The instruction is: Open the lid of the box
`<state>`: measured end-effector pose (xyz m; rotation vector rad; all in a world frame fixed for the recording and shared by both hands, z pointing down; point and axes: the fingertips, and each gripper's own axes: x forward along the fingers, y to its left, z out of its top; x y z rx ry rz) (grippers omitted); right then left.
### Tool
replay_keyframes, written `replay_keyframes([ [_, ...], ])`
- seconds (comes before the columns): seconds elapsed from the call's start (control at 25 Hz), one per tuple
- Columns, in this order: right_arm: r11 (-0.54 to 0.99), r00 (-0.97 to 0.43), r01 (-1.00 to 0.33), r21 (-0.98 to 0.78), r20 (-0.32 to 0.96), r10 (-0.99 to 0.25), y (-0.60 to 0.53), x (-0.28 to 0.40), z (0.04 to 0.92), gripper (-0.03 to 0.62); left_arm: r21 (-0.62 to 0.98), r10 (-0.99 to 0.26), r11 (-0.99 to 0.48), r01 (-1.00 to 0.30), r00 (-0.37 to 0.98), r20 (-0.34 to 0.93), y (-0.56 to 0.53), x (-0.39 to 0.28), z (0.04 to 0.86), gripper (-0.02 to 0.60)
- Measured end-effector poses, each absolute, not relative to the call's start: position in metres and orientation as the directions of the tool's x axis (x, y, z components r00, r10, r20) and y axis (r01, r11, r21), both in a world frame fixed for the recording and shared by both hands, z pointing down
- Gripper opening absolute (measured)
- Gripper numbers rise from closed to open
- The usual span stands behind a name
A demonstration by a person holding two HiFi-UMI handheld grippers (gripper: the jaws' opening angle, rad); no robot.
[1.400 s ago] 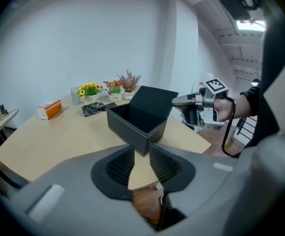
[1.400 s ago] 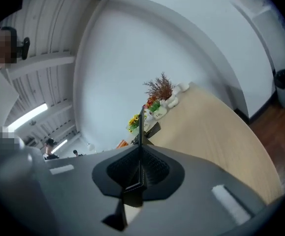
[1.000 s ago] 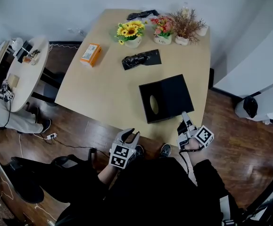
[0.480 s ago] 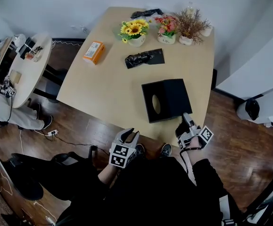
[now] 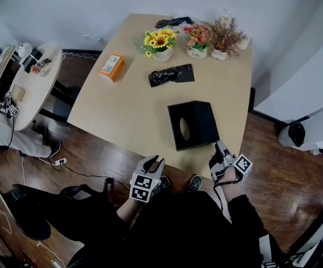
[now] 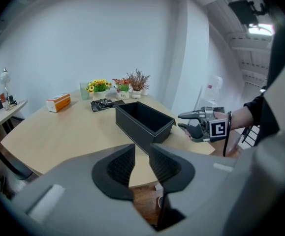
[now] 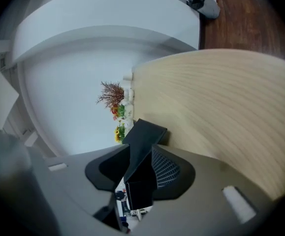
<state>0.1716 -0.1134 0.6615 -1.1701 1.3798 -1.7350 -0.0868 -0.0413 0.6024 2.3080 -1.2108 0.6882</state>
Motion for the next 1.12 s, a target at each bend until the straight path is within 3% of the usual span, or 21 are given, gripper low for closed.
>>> replay_keyframes([
  [0.16, -0.242, -0.377, -0.269, -0.932, 0.333, -0.864, -0.113, 0.181, 0.638, 0.122, 0.172, -0.664, -0.506, -0.845, 0.508, 0.548, -0.059, -0.081, 0.581, 0.069],
  [0.36, -0.009, -0.391, -0.59, -0.807, 0.296, -0.872, -0.128, 0.167, 0.567, 0.05, 0.17, -0.713, -0.517, -0.839, 0.532, 0.458, -0.081, -0.07, 0.539, 0.071],
  [0.56, 0.273, -0.458, -0.814, -0.512, 0.279, -0.844, -0.131, 0.127, 0.516, 0.024, 0.171, -0.738, -0.538, -0.825, 0.559, 0.378, -0.089, -0.061, 0.502, 0.071],
  [0.8, 0.458, -0.478, -0.878, -0.137, 0.243, -0.844, -0.119, 0.086, 0.48, 0.02, 0.157, -0.734, -0.562, -0.812, 0.577, 0.357, -0.086, -0.054, 0.493, 0.071],
  [1.12, 0.581, -0.576, -0.766, 0.275, 0.106, -0.81, -0.097, 0.039, 0.427, 0.02, 0.143, -0.737, -0.581, -0.801, 0.592, 0.326, -0.081, -0.054, 0.481, 0.072],
])
